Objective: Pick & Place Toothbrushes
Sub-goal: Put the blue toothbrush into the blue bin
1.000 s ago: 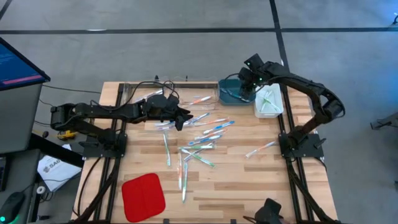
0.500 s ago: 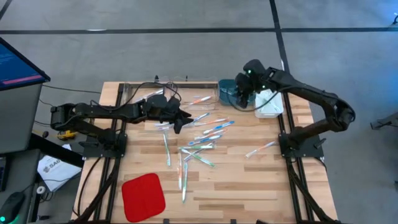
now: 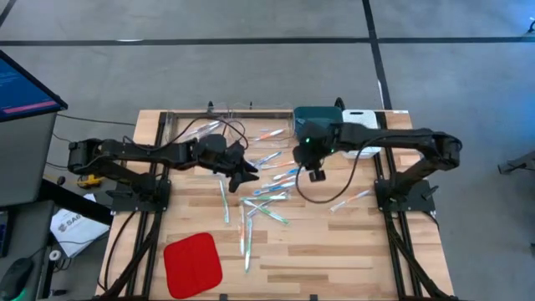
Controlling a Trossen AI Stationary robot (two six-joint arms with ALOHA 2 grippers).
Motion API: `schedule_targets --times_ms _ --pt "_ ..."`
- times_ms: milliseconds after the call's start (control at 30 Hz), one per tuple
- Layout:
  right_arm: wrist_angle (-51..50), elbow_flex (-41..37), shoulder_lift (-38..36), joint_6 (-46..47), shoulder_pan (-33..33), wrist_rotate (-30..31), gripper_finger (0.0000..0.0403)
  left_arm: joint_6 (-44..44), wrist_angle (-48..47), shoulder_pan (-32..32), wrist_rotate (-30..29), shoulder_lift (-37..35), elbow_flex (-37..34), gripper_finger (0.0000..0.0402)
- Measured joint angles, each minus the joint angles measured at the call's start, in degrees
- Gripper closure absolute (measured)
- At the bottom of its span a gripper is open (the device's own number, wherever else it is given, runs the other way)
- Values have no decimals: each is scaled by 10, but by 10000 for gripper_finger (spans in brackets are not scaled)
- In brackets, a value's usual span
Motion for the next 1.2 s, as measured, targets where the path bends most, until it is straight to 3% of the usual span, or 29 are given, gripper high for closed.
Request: schedule_targets --times_ms 167,467,767,867,1200 --pt "-7 0 40 20 51 8 275 -1 0 -12 0 0 0 243" --pt "-13 0 90 -28 93 8 275 -3 1 20 -33 0 -1 243" --pt "-40 -3 89 -166 39 -40 277 -11 1 45 -64 0 -1 243" --pt "-44 -31 83 -157 18 -85 277 -28 3 52 -77 0 -1 243" --pt "-47 -103 29 -131 -12 -114 280 -38 6 55 -82 0 -1 243"
